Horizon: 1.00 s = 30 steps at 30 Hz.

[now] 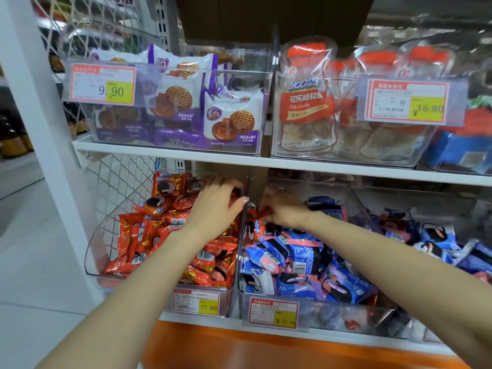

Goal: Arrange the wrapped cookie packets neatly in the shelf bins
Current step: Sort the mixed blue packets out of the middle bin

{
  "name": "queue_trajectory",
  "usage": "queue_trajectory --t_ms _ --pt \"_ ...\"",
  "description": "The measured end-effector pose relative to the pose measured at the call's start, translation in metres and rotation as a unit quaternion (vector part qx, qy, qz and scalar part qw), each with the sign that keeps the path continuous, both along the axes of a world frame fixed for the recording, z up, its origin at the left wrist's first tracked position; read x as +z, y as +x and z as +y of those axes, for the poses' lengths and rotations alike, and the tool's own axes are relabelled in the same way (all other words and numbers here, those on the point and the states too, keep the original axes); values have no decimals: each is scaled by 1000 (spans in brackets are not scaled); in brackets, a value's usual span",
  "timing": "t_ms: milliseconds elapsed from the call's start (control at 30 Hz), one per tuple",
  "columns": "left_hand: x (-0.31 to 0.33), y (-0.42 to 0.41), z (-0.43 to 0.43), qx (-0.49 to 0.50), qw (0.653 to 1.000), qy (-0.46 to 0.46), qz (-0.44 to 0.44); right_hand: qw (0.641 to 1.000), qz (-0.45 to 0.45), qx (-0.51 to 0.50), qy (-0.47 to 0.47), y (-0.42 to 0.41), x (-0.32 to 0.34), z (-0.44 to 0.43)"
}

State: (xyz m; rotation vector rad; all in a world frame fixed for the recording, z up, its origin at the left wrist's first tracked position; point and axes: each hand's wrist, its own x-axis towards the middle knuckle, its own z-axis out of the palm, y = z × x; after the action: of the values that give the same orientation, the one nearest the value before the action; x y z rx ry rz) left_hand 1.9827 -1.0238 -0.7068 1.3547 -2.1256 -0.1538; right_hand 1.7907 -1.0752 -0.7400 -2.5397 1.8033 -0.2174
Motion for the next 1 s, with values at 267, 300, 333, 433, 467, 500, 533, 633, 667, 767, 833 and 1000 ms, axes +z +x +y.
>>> queue_trajectory --t_ms 267,300,333,433,467,500,533,633,667,767,833,1000 --pt "1 -2 1 -23 1000 -6 2 994 -16 40 -104 -3 4 3" --pt "0 -2 0 -24 1000 -6 -1 990 -68 47 -118 -7 6 5" --pt "-1 -3 -1 -26 1000 -6 -5 982 -127 53 -126 -12 8 8" --pt "-3 -8 -3 -34 999 -9 -17 943 -303 63 -120 -22 19 26" --pt "-3 -10 -3 -38 999 -12 -23 928 -350 64 -114 -24 24 33" --pt "-3 -12 -5 -44 999 -14 -25 914 -388 62 -105 -26 29 40" --pt "-3 -14 -6 -55 998 -11 -20 901 -420 59 -92 -27 33 46" --pt "-3 -20 -7 -114 991 37 66 878 -472 48 -65 -30 37 58" --pt "-2 -21 -6 -137 983 67 104 874 -480 45 -64 -32 37 61" --pt "-1 -21 -1 -215 941 170 200 869 -488 38 -71 -37 37 68" --pt "1 -21 3 -248 917 208 233 868 -492 29 -70 -39 35 71" --pt "0 -28 5 -192 926 156 284 847 -527 21 -67 -33 31 74"
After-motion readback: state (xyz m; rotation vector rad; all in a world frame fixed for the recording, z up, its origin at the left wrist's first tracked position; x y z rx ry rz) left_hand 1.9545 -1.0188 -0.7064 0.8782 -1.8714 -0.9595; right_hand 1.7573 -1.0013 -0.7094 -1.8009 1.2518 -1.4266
